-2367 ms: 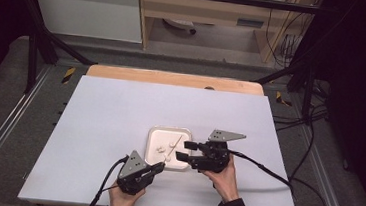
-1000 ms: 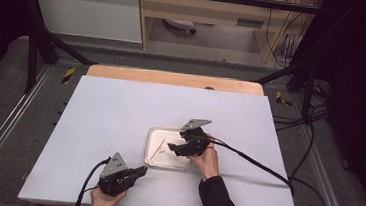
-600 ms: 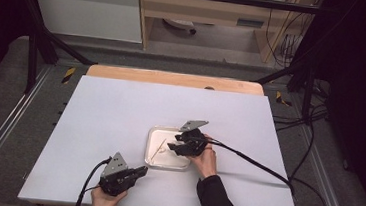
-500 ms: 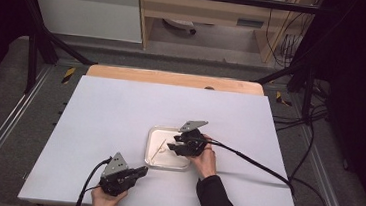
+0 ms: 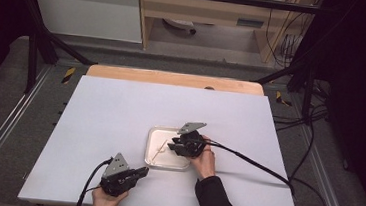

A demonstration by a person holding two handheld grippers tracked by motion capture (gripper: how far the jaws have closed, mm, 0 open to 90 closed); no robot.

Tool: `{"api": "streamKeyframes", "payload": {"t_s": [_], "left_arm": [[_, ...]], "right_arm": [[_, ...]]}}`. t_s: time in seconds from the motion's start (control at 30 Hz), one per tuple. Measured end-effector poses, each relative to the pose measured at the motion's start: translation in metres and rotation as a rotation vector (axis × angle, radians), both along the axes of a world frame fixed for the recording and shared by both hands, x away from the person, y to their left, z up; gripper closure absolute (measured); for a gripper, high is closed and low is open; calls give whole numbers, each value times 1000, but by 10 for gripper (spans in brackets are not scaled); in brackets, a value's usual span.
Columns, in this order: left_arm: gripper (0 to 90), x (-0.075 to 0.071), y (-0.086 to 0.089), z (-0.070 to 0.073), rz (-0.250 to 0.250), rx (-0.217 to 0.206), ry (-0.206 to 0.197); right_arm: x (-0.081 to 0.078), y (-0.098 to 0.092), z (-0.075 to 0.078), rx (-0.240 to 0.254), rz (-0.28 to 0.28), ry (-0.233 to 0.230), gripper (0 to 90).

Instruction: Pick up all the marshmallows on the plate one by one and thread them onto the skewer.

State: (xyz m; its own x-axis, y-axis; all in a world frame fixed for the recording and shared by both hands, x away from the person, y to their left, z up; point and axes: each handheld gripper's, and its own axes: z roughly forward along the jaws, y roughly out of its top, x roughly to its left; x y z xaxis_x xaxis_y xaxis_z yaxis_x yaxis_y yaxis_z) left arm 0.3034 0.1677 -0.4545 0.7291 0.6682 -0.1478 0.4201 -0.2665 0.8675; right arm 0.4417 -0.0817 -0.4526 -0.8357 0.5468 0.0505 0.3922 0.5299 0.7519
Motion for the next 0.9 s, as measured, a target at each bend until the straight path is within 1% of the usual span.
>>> {"api": "streamKeyframes", "payload": {"t_s": [0.17,0.37,0.57,0.67,0.73,0.8,0.9], "left_arm": [[881,-1,0,0,-1,1,-3],[881,-2,1,1,2,-4,-9],[881,-3,-1,2,-3,-7,-13],[881,-3,-2,2,-6,-7,-14],[881,-3,-2,2,-11,-7,-16],[880,-4,-3,3,-14,-8,-17],[881,-4,-5,3,-16,-8,-20]], "right_arm": [[-1,-1,2,10,-13,7,696],[-5,-7,18,56,-26,18,700],[-13,-15,36,119,-26,45,700],[-18,-19,44,160,-22,71,700],[-21,-22,49,182,-21,80,701],[-24,-26,55,223,-24,94,701],[-27,-34,61,269,-30,104,702]]}}
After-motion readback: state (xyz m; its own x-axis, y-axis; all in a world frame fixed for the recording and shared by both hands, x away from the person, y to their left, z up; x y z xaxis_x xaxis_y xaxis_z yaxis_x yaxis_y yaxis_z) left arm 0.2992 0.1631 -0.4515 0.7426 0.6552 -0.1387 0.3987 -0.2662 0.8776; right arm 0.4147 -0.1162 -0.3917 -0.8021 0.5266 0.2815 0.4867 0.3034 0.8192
